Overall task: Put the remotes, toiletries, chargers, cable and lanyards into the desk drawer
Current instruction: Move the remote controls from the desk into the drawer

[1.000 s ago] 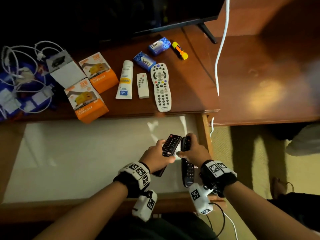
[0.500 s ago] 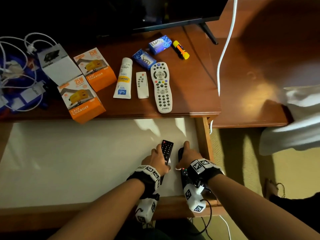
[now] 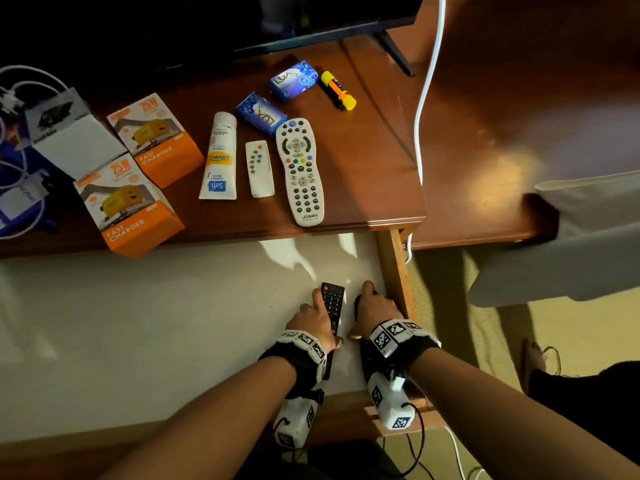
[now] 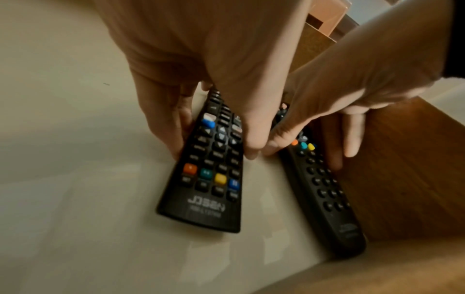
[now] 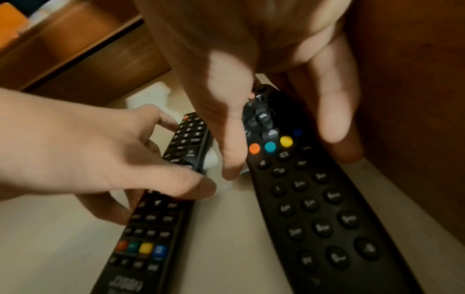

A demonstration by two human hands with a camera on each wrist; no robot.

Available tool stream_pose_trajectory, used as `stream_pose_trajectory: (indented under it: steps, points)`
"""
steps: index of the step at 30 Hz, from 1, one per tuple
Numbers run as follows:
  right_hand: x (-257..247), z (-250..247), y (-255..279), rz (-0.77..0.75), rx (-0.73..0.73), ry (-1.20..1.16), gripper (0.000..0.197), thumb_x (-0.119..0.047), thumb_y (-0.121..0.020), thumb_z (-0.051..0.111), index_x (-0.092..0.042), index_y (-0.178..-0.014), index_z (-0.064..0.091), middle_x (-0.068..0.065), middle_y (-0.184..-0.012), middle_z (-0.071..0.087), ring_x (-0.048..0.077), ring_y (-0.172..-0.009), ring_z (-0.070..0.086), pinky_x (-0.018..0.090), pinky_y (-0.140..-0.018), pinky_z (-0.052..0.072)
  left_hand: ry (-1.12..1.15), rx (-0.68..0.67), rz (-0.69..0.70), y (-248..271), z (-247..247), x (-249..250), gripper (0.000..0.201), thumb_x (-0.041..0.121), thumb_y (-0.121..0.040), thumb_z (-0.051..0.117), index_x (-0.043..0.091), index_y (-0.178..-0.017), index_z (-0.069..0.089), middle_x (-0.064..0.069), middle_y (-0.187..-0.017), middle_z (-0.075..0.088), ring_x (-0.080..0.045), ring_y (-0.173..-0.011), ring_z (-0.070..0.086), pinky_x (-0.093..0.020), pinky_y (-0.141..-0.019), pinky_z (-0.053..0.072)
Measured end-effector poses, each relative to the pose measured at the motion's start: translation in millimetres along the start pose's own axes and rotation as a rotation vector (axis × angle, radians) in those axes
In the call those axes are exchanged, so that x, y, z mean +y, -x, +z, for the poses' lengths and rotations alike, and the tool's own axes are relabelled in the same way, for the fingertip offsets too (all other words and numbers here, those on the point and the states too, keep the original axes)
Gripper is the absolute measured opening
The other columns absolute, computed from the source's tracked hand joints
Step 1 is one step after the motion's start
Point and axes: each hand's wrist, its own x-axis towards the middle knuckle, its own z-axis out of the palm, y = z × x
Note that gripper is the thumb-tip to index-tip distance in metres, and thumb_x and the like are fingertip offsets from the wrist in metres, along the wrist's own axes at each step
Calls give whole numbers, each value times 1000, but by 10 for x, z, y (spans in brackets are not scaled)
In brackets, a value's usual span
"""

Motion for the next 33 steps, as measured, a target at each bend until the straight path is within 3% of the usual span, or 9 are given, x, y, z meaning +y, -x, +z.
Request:
stream_pose_trajectory:
  steps: [4,6,9,12,18,25,30,33]
  points:
    - [-20,44,62,-71,45,86,69,-17,-77,72,-9,-131,28,13,-122,53,34,-110,57,41,-79,51,-37,72,16,16,18,32,97,47,-80,67,14,-145,3,-17,-122,55,-37,-107,58,-42,-84,47]
    - [1,30,74,-94,51,105,56,-13,-84,62,-11,-131,31,15,-124,52,35,-108,59,41,-80,51,-69,132,39,-3,3,35,89,49,-86,58,15,-147,3,-16,-121,59,-36,-107,59,-42,-82,48]
    - [51,8,86,-122,92,154,42,-3,-89,46,-9,-129,35,18,-123,52,34,-106,60,40,-80,51,-70,134,47,-37,-31,27,77,41,-93,50,21,-150,1,-17,-118,60,-37,-106,59,-42,-82,48]
    - [53,-5,108,-135,84,175,38,-2,-90,41,-6,-127,39,19,-123,52,34,-106,60,40,-82,51,-15,83,52,-50,-34,43,77,31,-93,53,25,-150,2,-18,-116,61,-38,-104,59,-42,-84,49]
    - [49,-105,112,-156,28,145,27,-6,-90,43,-2,-117,47,18,-119,55,32,-106,60,35,-83,49,133,6,38,-50,37,110,78,30,-86,64,20,-147,16,-16,-119,60,-35,-107,59,-39,-86,49]
    - [64,-222,163,-216,2,172,28,-9,-92,49,0,-118,51,16,-120,57,29,-110,58,32,-89,47,369,-97,46,-31,50,129,89,24,-81,66,27,-149,8,-16,-120,59,-33,-95,65,-41,-83,56]
    - [53,-286,198,-229,-6,202,25,-9,-90,51,0,-114,56,15,-117,60,29,-108,61,32,-87,49,340,-126,56,-6,18,129,95,27,-81,67,29,-150,2,-14,-124,59,-30,-102,63,-37,-88,53]
    - [50,-336,224,-214,27,159,19,-9,-88,52,-3,-104,60,14,-108,64,30,-99,64,33,-80,52,248,-100,74,12,-33,136,94,30,-82,65,27,-150,0,-15,-121,61,-31,-104,62,-37,-90,52]
